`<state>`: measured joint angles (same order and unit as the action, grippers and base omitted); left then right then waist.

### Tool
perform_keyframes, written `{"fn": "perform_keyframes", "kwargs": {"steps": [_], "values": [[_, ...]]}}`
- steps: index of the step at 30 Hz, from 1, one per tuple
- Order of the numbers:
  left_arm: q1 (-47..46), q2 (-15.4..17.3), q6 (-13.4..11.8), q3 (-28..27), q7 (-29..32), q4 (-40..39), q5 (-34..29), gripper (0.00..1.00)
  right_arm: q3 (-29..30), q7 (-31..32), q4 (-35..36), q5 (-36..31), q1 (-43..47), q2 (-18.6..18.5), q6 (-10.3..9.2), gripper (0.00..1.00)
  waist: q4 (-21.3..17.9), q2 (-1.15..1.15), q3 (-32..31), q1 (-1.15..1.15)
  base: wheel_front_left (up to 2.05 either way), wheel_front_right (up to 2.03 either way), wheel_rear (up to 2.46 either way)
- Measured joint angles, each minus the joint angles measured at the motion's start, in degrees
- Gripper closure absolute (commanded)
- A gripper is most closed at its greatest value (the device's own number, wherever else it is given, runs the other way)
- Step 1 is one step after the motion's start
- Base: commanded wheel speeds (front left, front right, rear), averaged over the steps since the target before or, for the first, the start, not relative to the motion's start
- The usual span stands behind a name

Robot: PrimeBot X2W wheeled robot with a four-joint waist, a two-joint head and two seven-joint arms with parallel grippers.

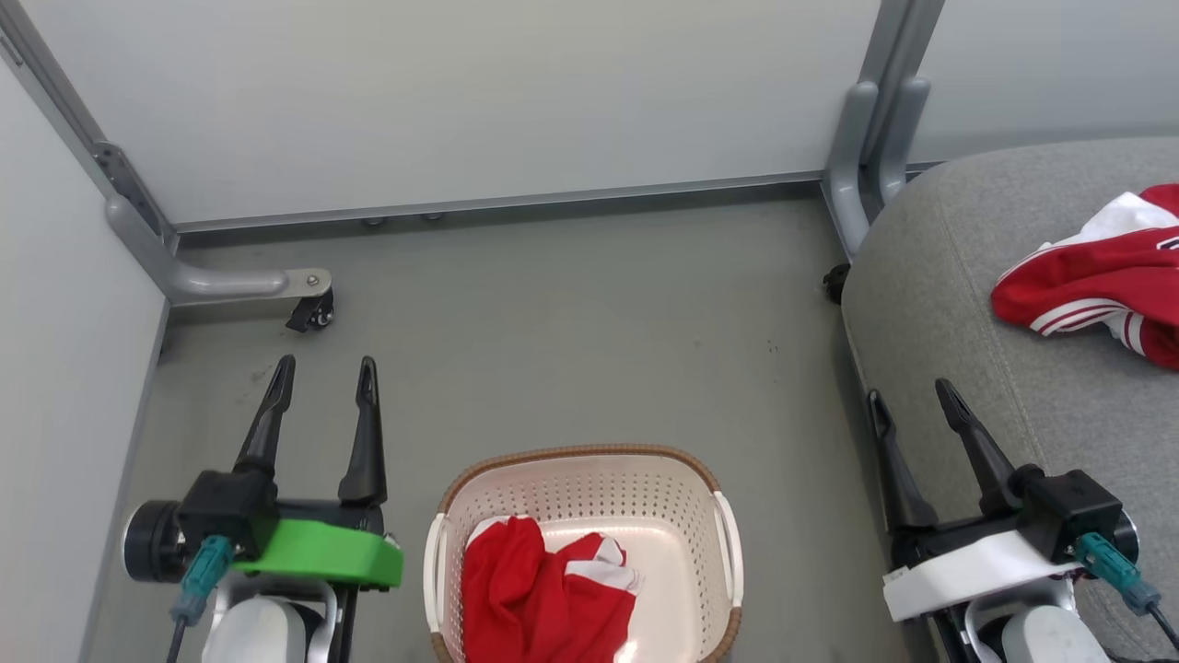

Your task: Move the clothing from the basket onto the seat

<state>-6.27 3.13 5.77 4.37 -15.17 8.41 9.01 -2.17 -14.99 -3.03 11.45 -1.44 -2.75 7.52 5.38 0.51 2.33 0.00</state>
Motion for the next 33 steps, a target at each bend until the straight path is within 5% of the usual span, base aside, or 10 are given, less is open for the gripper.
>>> {"fn": "perform_keyframes", "kwargs": {"steps": [10,18,33], "values": [[-13.6,1.5,1.4,7.0,0.0,10.0,0.4,0.0,-1.3,0.0,2.4,-0.9,-6.6,0.0,0.0,0.0,-2.8,0.0,5.7,0.0,0.0,0.0,0.0],[-24.4,3.8,1.6,17.8,0.0,22.3,1.5,0.0,-2.8,0.0,4.7,-0.8,-13.9,0.0,0.0,0.0,-6.2,0.0,13.0,0.0,0.0,0.0,0.0],[-36.1,6.5,1.6,32.0,0.0,42.0,5.0,0.0,-4.7,0.0,8.4,-0.1,-23.6,0.0,0.0,0.0,-12.3,0.0,28.1,0.0,0.0,0.0,0.0]]}}
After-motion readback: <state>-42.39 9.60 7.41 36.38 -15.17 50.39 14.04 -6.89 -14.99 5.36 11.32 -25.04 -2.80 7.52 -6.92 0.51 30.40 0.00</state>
